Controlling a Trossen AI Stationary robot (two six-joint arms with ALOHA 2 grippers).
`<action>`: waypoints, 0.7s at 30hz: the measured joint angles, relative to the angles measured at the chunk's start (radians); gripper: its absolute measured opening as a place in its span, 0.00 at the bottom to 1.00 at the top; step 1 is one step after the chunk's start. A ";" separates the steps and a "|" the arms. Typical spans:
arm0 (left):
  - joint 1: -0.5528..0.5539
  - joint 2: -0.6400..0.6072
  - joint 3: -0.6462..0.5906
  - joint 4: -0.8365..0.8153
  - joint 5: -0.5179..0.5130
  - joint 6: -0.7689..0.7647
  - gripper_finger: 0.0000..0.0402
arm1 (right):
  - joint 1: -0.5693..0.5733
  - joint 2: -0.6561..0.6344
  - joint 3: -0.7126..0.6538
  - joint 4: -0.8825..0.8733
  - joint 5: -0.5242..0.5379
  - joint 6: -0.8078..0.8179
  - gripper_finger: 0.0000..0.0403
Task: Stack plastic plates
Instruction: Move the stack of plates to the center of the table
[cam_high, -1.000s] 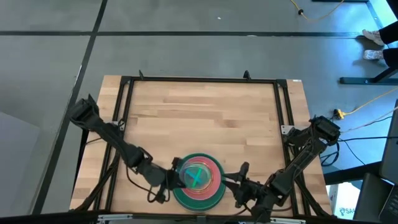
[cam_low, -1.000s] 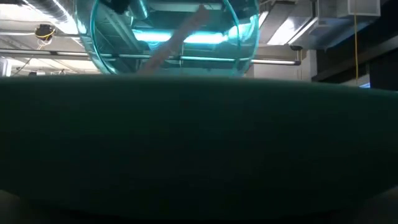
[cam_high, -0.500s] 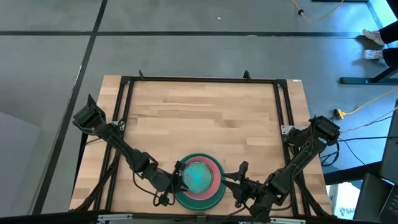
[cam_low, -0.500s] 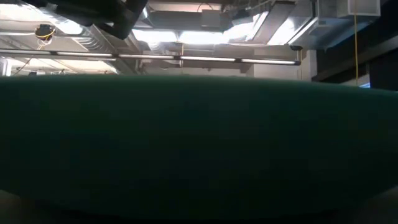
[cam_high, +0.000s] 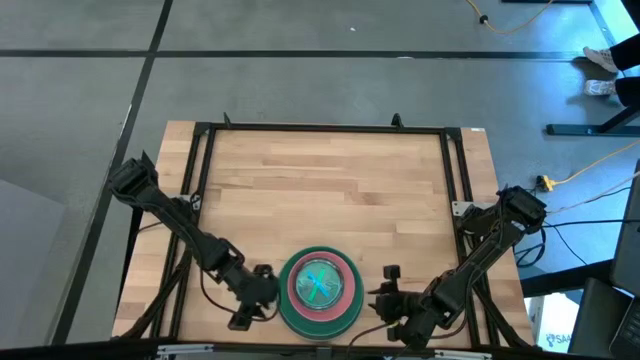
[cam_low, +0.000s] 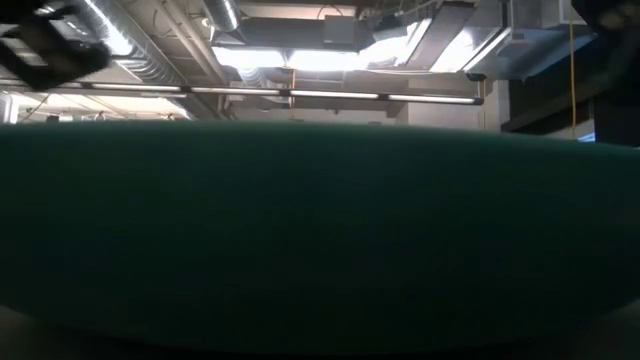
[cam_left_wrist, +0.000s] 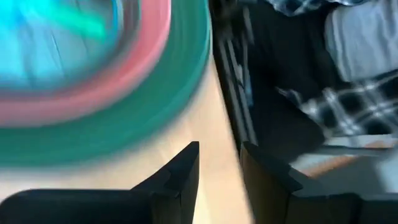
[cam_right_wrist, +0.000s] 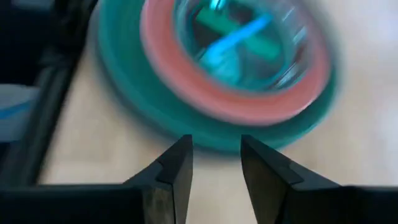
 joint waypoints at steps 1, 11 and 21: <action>-0.011 -0.007 0.000 -0.025 0.023 -0.053 0.28 | 0.000 0.000 0.000 -0.012 -0.046 0.042 0.32; -0.148 0.107 0.000 0.153 -0.098 -0.089 0.22 | 0.000 0.011 -0.208 0.537 -0.434 0.179 0.32; -0.135 0.305 -0.001 0.311 -0.085 -0.028 0.19 | -0.031 0.144 -0.258 0.774 -0.454 0.095 0.32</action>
